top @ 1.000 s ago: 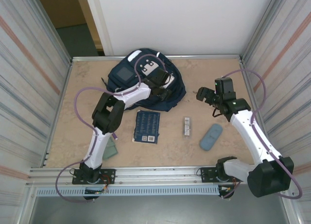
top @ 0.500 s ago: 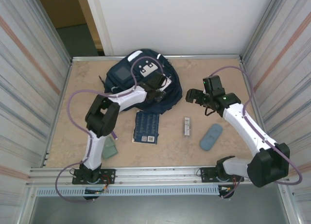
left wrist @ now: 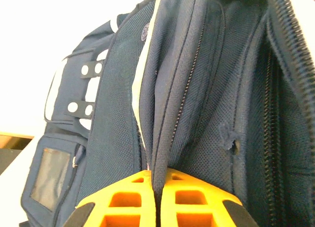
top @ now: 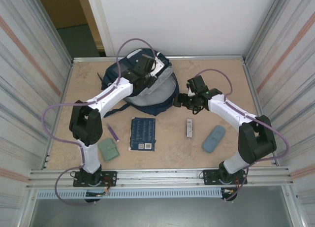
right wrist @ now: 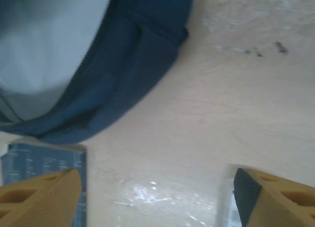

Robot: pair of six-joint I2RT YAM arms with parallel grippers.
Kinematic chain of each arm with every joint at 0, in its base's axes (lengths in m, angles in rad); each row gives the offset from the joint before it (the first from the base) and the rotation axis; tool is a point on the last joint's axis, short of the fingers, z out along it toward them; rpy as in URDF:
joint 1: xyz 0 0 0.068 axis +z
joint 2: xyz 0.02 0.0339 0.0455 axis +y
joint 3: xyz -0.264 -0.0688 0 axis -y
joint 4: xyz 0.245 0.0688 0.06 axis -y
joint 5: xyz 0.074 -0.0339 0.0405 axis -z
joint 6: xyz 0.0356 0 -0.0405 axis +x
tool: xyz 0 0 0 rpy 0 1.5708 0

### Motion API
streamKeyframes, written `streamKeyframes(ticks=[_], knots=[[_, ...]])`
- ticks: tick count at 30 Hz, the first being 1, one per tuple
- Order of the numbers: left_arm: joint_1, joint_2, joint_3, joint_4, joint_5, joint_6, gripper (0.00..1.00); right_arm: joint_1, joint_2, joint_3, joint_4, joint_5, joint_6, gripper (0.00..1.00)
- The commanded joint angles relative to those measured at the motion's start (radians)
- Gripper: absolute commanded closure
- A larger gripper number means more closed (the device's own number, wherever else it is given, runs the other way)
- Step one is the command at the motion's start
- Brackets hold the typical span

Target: Pack the student bag

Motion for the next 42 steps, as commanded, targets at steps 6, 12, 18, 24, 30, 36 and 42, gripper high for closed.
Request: streamKeyframes(ticks=[6, 12, 18, 24, 30, 36, 42], knots=[[0.038, -0.119, 0.015, 0.093, -0.035, 0.089, 1.00, 0.028, 0.097, 0.094, 0.098, -0.088, 0.088, 0.22], [0.062, -0.150, -0.016, 0.118, 0.026, 0.068, 1.00, 0.057, 0.155, 0.085, 0.122, -0.070, 0.114, 0.23], [0.072, -0.122, -0.111, 0.157, 0.053, -0.006, 1.00, 0.077, 0.139, 0.062, 0.099, -0.079, 0.083, 0.24], [0.073, -0.054, -0.160, 0.091, 0.067, -0.106, 1.00, 0.132, 0.075, -0.005, 0.043, -0.042, 0.022, 0.23], [0.068, -0.064, -0.252, 0.060, 0.061, -0.233, 0.85, 0.267, 0.028, -0.093, 0.072, -0.110, 0.019, 0.24], [0.057, -0.191, -0.346, -0.079, 0.103, -0.551, 0.60, 0.351, 0.048, -0.097, 0.060, -0.232, 0.009, 0.38], [0.006, -0.367, -0.560, -0.180, 0.195, -0.806, 0.55, 0.317, 0.117, -0.086, 0.070, -0.362, 0.003, 0.49]])
